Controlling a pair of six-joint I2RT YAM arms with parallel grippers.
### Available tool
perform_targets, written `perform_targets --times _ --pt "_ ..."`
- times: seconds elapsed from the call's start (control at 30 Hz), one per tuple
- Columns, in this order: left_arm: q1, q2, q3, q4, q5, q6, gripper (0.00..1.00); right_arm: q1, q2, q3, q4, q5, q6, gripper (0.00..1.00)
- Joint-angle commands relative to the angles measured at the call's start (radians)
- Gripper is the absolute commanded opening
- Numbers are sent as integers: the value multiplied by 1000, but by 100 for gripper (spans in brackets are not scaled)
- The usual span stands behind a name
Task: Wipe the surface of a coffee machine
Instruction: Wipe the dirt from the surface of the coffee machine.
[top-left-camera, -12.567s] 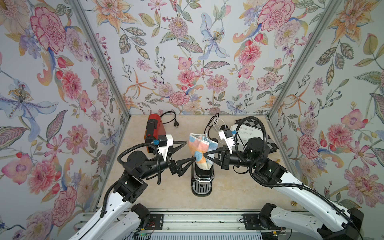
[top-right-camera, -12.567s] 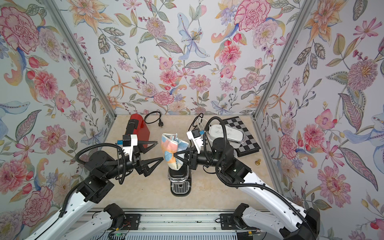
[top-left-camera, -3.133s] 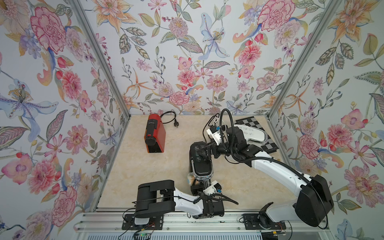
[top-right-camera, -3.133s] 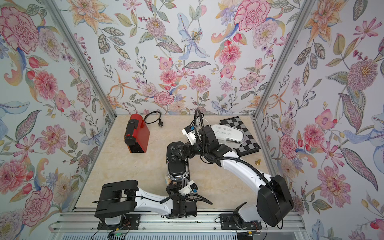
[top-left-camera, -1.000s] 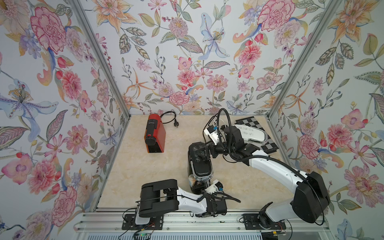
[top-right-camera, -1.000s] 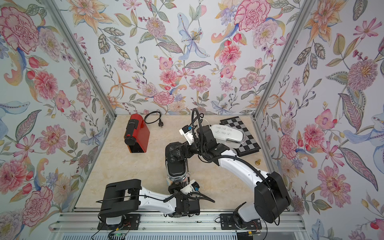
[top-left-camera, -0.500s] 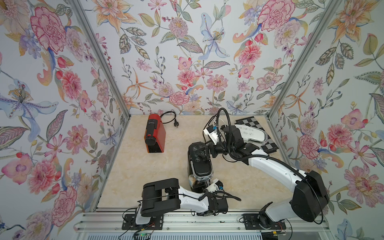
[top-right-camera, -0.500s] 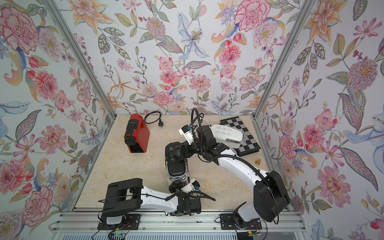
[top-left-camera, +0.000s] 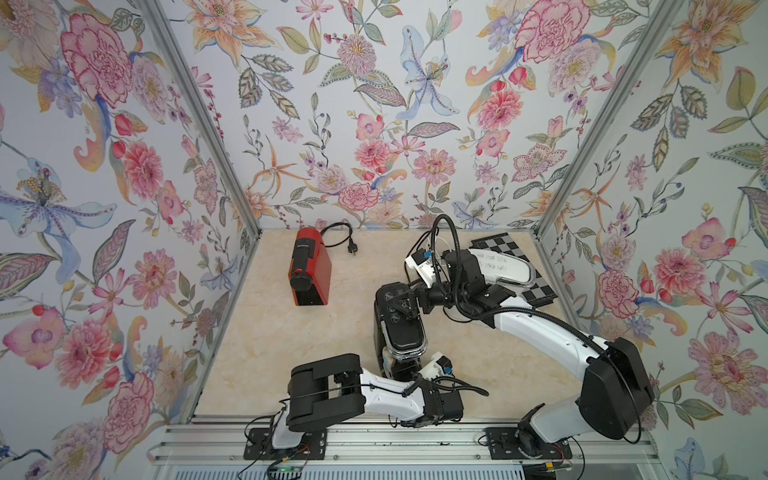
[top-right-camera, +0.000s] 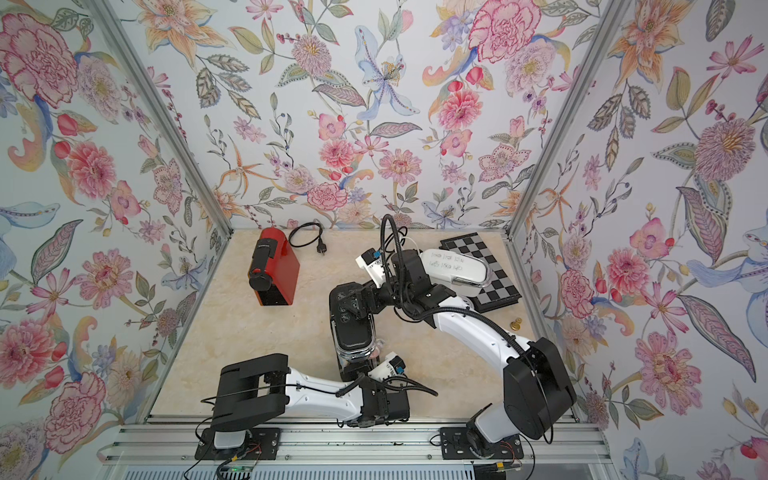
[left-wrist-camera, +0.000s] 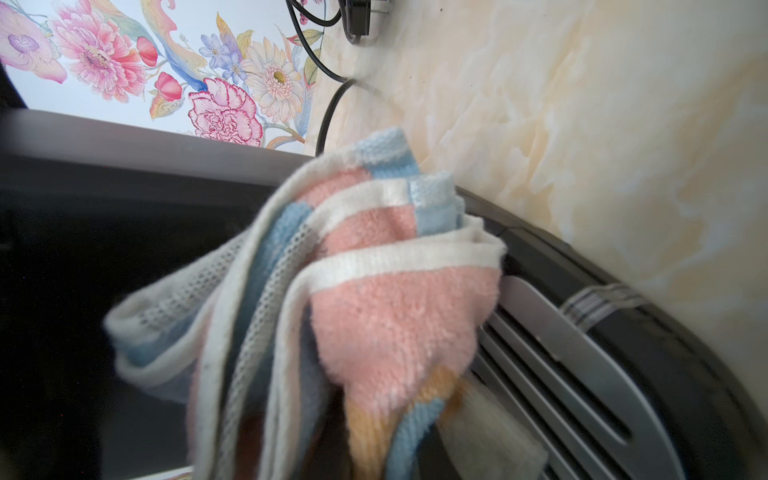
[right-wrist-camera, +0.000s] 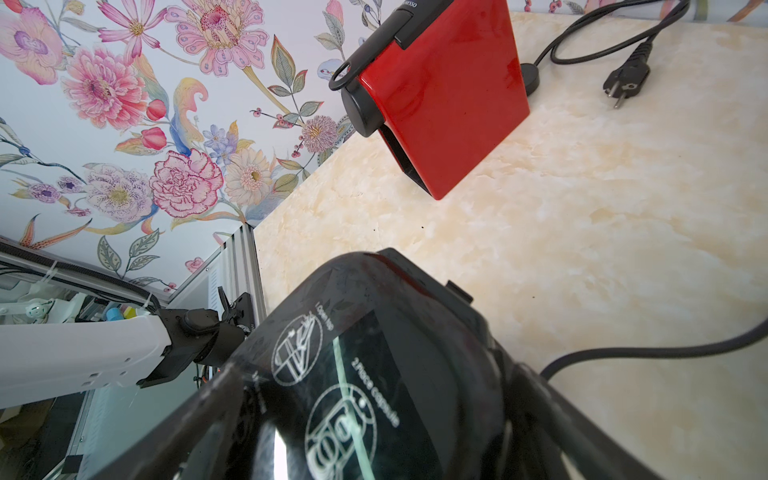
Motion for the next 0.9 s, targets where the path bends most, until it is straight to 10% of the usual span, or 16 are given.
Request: perform_targets --times 0.0,0.47,0.87 --pt "48 6 1 49 -64 24 0 18 29 -28 -185 -57 -42 100" --pt "46 12 -5 49 -46 29 0 18 36 -29 -188 -58 -46 100" --pt "42 211 229 -697 -261 -643 0 18 51 -12 -192 -73 -55 100"
